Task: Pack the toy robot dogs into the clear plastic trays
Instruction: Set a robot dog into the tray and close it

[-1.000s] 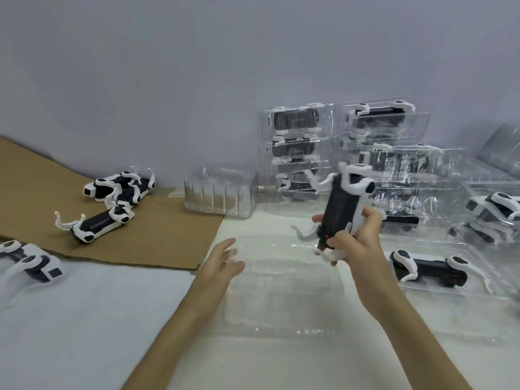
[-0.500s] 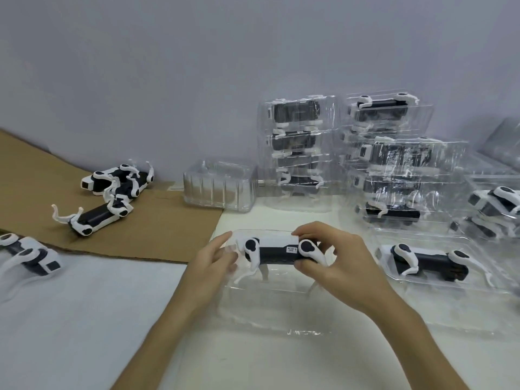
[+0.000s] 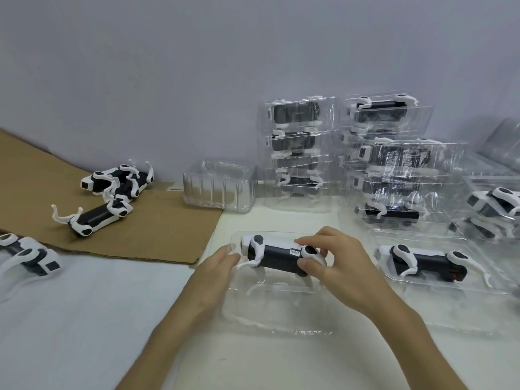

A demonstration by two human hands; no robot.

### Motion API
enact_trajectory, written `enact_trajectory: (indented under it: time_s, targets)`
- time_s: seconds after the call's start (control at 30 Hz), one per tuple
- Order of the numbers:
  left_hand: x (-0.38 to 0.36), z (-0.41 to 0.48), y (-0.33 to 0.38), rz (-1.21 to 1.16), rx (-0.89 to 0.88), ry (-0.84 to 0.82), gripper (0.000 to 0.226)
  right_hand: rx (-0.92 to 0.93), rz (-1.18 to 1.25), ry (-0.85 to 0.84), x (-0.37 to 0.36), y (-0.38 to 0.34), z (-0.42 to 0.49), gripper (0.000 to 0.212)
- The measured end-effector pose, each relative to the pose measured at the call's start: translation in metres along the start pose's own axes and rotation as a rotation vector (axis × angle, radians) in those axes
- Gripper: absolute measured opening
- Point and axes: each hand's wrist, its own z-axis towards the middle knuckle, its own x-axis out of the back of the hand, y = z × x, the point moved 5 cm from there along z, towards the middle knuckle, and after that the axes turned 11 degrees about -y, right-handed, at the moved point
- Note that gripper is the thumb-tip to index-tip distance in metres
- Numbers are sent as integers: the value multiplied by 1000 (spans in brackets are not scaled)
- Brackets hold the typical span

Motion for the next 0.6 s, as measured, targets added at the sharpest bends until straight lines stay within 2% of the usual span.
enact_trajectory:
  time_s: [0.1, 0.27, 0.37, 0.47, 0.6]
  targets:
    - [3, 2, 0, 22, 6, 50, 37, 7, 6, -34, 3, -1, 0, 26]
    - [-1, 6, -8, -64, 17, -9, 34, 15, -100, -80, 1, -3, -1, 16]
    - [-1, 6, -6, -183, 10, -21, 29, 11, -144, -72, 0, -1, 0, 18]
    - [-2, 6, -5, -187, -31, -63, 20, 11, -144, -52, -3, 0, 0, 25]
    - [-3, 2, 0, -154, -70, 1, 39, 4, -178, -44, -9, 2, 2, 33]
